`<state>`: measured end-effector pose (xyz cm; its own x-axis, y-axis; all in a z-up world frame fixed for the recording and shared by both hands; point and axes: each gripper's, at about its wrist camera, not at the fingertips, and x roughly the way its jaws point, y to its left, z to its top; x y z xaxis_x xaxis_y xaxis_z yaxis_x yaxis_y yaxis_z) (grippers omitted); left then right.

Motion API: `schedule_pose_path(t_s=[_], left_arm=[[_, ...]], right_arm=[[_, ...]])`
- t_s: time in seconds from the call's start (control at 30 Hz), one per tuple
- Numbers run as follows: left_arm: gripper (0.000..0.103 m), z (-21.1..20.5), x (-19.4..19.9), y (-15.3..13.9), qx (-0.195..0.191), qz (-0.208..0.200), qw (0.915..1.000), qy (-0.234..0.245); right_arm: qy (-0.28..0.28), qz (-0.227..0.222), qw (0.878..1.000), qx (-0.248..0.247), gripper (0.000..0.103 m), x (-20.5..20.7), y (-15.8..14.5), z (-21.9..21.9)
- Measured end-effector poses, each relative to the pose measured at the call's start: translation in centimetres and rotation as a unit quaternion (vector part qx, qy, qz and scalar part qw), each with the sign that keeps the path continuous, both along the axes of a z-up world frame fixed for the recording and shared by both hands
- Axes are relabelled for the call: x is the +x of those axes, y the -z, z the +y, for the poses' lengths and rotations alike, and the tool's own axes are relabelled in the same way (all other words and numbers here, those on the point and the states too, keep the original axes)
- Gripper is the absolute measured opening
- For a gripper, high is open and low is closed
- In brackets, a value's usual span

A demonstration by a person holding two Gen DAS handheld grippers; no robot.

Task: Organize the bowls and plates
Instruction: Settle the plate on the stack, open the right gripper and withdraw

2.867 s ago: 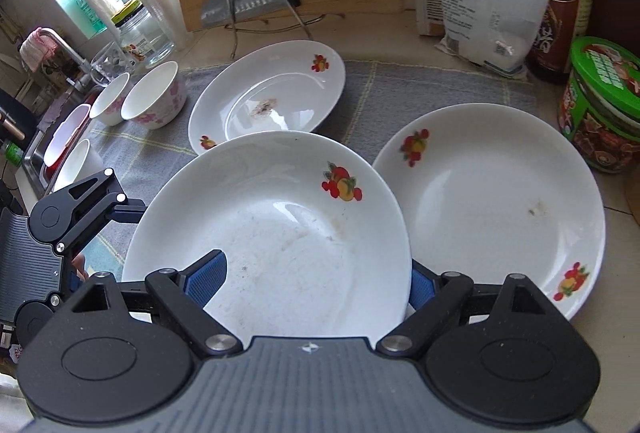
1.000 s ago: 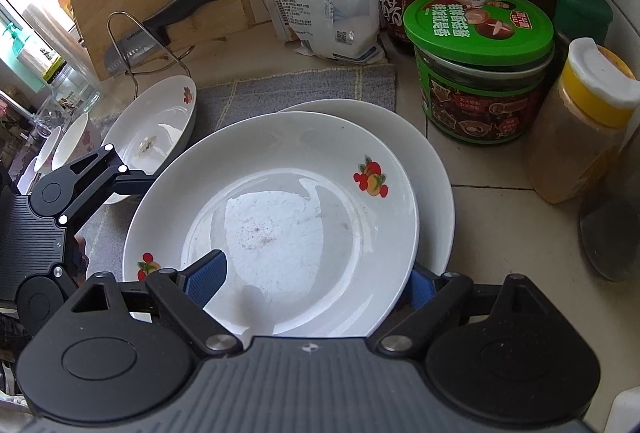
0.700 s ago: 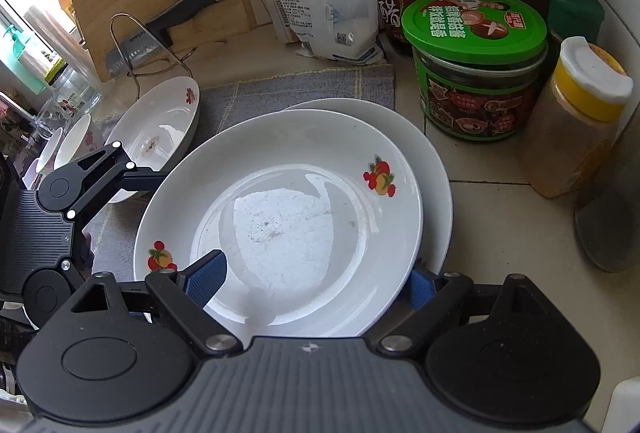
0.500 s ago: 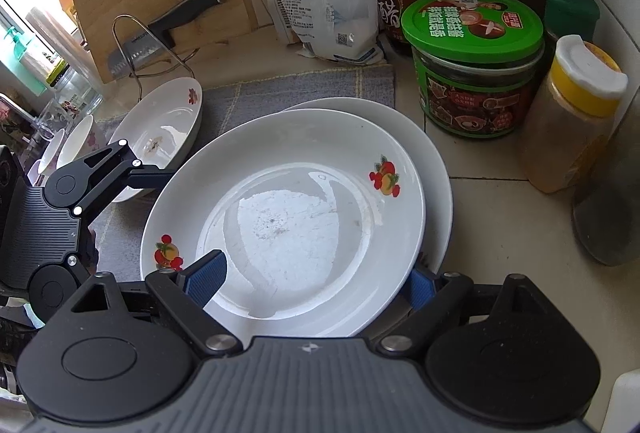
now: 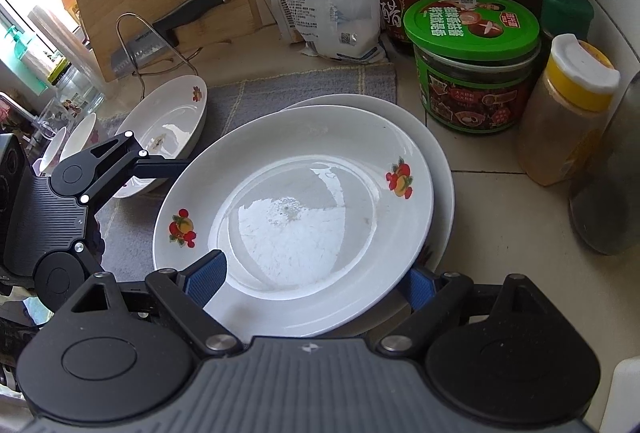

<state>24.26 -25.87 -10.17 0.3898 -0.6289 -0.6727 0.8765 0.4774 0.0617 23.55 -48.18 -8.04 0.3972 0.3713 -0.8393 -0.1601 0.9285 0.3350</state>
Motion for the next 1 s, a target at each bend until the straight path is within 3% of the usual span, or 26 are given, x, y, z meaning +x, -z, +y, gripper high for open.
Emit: schedule_pose_path(t_s=[1.0], left_arm=[[0.102, -0.42, -0.70, -0.48, 0.006, -0.014, 0.9999, 0.007]], right_arm=[[0.001, 0.000, 0.999, -0.040, 0.097, -0.86, -0.63, 1.00]])
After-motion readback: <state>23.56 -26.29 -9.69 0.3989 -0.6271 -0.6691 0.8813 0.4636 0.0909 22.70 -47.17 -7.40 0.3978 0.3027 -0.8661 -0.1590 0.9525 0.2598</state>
